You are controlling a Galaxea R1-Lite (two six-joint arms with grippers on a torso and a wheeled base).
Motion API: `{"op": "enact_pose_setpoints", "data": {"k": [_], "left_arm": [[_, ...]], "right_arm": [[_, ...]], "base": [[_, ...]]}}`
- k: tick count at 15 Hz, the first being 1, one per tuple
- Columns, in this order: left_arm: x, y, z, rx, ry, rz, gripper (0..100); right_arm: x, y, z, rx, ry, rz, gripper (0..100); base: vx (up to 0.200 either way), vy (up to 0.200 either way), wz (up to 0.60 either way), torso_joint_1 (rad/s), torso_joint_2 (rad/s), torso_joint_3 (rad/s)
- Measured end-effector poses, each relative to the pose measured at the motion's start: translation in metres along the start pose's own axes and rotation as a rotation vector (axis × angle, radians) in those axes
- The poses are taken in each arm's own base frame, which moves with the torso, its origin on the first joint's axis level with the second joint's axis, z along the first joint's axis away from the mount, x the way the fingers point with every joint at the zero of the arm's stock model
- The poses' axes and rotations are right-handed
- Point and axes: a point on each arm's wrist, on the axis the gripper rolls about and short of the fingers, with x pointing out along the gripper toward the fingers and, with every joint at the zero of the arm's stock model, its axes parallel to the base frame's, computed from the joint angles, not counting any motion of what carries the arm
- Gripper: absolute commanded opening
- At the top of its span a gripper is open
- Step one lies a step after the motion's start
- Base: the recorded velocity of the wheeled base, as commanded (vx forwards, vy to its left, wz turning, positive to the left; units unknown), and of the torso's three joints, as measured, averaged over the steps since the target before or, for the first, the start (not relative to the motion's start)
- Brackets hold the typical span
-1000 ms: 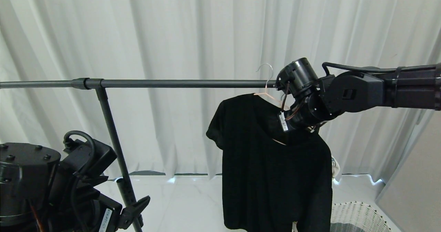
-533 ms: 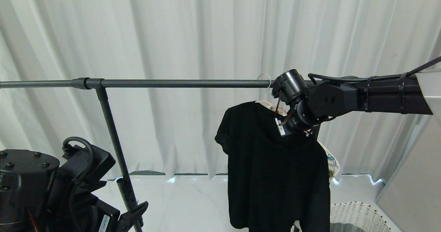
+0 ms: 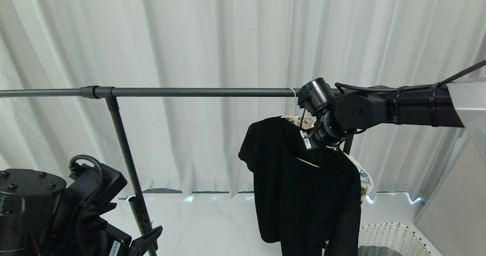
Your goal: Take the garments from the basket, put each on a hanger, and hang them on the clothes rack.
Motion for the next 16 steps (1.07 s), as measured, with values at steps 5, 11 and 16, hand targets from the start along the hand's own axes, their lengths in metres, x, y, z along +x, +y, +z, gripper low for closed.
{"op": "enact_pose_setpoints", "data": {"k": [5,11,16], "left_arm": [[0.0,0.0,0.0,-0.002,0.0,0.002,100],[-0.002,0.006,-0.009,-0.026,0.015,0.035,100],[-0.003,0.014,-0.007,-0.067,-0.03,0.104,100]], "right_arm": [[-0.025,-0.006,0.007,0.064,-0.038,0.019,100],[-0.093,-0.042,0.013,0.083,-0.1,0.058,100],[-0.135,-0.12,-0.006,-0.06,-0.127,-0.078,100]], "base": [[0.0,0.0,0.0,0.0,0.0,0.0],[0.0,0.0,0.0,0.0,0.0,0.0],[-0.16,0.0,0.0,0.005,0.0,0.0]]}}
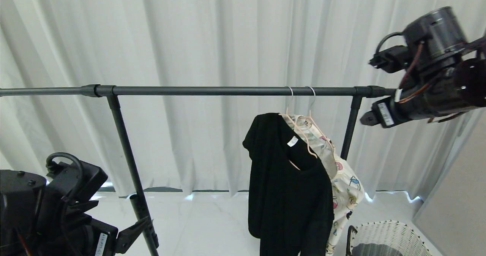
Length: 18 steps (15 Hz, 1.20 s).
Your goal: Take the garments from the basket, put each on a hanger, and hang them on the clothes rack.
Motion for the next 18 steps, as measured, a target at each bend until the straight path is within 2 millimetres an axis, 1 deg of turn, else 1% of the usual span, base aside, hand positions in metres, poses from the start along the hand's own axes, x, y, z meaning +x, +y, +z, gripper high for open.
{"op": "enact_pose_setpoints", "data": {"k": [2,3,5,7,10,17,18], "left_arm": [[0.0,0.002,0.0,-0.008,-0.001,0.012,100],[0.0,0.002,-0.001,-0.008,0.001,0.014,100],[0.0,0.002,-0.002,-0.009,0.004,0.017,100],[0.0,0.003,-0.002,-0.01,0.002,0.025,100],[-0.002,0.004,-0.002,-0.012,-0.006,0.049,100],[-0.008,0.005,-0.006,-0.02,-0.024,0.066,100],[-0.009,0.006,-0.007,-0.023,-0.025,0.069,100]], "right_arm": [[-0.007,-0.04,-0.008,0.007,-0.029,-0.076,100],[-0.009,-0.054,-0.013,0.02,-0.042,-0.09,100],[-0.011,-0.069,-0.025,0.056,-0.066,-0.124,100],[-0.009,-0.072,-0.037,0.076,-0.095,-0.143,100],[-0.004,-0.07,-0.057,0.059,-0.121,-0.156,100],[-0.002,-0.078,-0.078,0.053,-0.153,-0.212,100],[-0.003,-0.078,-0.08,0.053,-0.153,-0.214,100]], "base": [[-0.2,0.0,0.0,-0.012,0.0,0.01],[-0.2,0.0,0.0,0.002,0.01,0.007],[-0.2,0.0,0.0,0.0,0.0,0.007],[-0.2,0.0,0.0,-0.002,0.0,0.002],[-0.2,0.0,0.0,0.004,0.0,0.004],[-0.2,0.0,0.0,0.002,0.0,0.001],[0.0,0.0,0.0,0.0,0.0,0.0]]}}
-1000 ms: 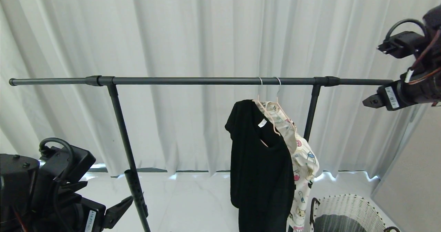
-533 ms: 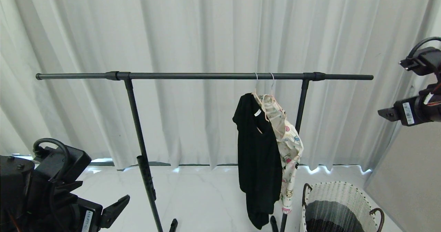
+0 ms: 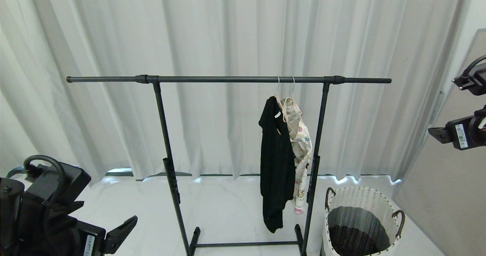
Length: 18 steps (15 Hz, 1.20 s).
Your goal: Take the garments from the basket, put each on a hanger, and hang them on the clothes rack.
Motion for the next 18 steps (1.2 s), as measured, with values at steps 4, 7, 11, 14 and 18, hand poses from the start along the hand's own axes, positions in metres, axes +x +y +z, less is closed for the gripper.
{"op": "enact_pose_setpoints", "data": {"k": [4,7,11,14,18], "left_arm": [[-0.003,0.001,-0.006,-0.007,-0.003,0.006,100],[-0.008,0.002,-0.013,-0.01,-0.009,0.009,100],[-0.011,0.01,-0.02,-0.052,-0.01,0.065,100],[-0.02,0.015,-0.036,-0.086,-0.02,0.114,100],[-0.041,0.014,-0.076,-0.037,-0.096,0.192,100]], "right_arm": [[-0.005,-0.003,-0.002,0.008,-0.011,-0.005,100],[-0.011,-0.003,-0.012,0.001,0.003,-0.003,100],[-0.025,-0.005,-0.032,-0.006,0.021,0.0,100],[-0.039,-0.008,-0.056,-0.01,0.043,-0.008,100],[-0.06,-0.014,-0.089,0.001,0.063,-0.041,100]], "base": [[0.0,0.0,0.0,-0.134,0.31,0.172],[0.0,0.0,0.0,-0.209,0.5,0.273],[0.0,0.0,0.0,-0.206,0.49,0.282],[0.0,0.0,0.0,-0.198,0.48,0.274],[0.0,0.0,0.0,-0.178,0.47,0.292]]}}
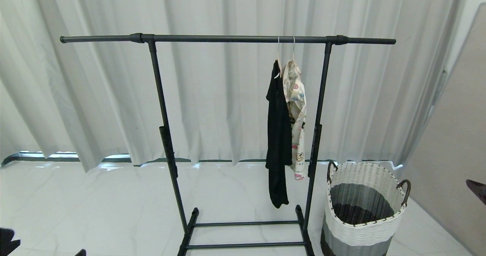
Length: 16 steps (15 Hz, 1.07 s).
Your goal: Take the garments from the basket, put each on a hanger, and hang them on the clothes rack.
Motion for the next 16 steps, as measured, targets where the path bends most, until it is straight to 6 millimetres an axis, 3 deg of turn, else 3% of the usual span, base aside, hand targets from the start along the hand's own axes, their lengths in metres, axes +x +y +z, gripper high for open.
{"op": "enact_pose_setpoints", "data": {"k": [6,12,16], "left_arm": [[-0.024,0.001,-0.051,-0.047,-0.162,0.197,100],[-0.037,0.005,-0.065,-0.205,-0.285,0.413,100],[-0.038,0.005,-0.067,-0.22,-0.301,0.417,100]], "right_arm": [[-0.029,-0.008,-0.073,0.059,0.051,-0.115,100],[-0.057,0.005,-0.146,0.104,-0.087,-0.101,100],[-0.07,0.009,-0.171,0.178,-0.27,-0.127,100]], "base": [[0.0,0.0,0.0,-0.126,0.41,0.268],[0.0,0.0,0.0,-0.016,0.03,0.024],[0.0,0.0,0.0,-0.029,0.07,0.043]]}}
